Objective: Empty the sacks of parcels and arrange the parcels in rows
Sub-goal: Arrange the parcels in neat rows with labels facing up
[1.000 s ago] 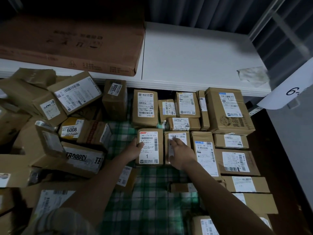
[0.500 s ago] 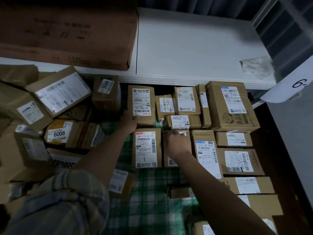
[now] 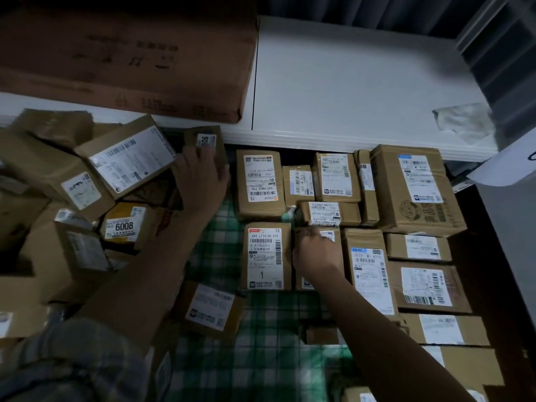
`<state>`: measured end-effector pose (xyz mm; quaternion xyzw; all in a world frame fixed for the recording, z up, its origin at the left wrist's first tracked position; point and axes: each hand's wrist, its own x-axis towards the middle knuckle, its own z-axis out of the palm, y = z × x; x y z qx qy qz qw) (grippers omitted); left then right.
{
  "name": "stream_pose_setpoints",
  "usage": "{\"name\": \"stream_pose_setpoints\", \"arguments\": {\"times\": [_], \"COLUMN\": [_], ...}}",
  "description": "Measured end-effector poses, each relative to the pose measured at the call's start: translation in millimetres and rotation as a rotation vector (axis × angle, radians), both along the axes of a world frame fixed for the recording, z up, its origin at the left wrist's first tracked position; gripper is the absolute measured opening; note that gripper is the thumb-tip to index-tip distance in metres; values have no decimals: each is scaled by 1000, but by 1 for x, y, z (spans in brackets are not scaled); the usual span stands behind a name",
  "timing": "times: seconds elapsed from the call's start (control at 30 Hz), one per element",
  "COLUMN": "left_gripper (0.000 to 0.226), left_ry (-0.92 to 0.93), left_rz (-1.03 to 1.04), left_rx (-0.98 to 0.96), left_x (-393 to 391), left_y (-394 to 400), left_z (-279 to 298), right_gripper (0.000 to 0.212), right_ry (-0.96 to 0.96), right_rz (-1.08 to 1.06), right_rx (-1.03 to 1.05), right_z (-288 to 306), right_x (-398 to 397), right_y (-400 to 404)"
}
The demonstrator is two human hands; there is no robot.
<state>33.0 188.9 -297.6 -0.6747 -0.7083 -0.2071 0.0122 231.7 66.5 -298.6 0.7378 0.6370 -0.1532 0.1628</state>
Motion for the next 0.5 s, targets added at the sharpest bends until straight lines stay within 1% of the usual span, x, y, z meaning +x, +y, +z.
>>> {"name": "stream_pose_setpoints", "arguments": {"times": [0.07,0.1,0.13,0.17,0.2,0.3,0.4,0.5], "left_gripper": [78,90,97,101,103,112,108,102], "left_ry": [-132,-225,-315,-383,-413,-386,-401,-346], "left_rz": [158,211,232,219,182,102,163,182], "left_rx": [-164,-245,-300,-335,-358,-454,-467,-440], "left_x": [-7,-9,-10,-9,-6,2,2,0], "left_y": [9,12,13,14,14,12,15,17], "left_z": [7,9,10,10,10,8,10,13], "right_gripper": [35,35,35,35,35,37,37,34], "right_ry": [0,0,-1,-4,-9,-24,-36,-36], "right_rz": [-12,-19,-24,-26,-26,-14,7,18], "right_rx": [-1,-2,0,-1,-1,-12,-15,-19], "right_z": [2,1,2,2,2,1,1,1], "right_x": [-2,-3,-4,-4,-5,-6,-6,-4], "right_y": [-1,-1,-1,-2,-2,-3,-5,-5]}}
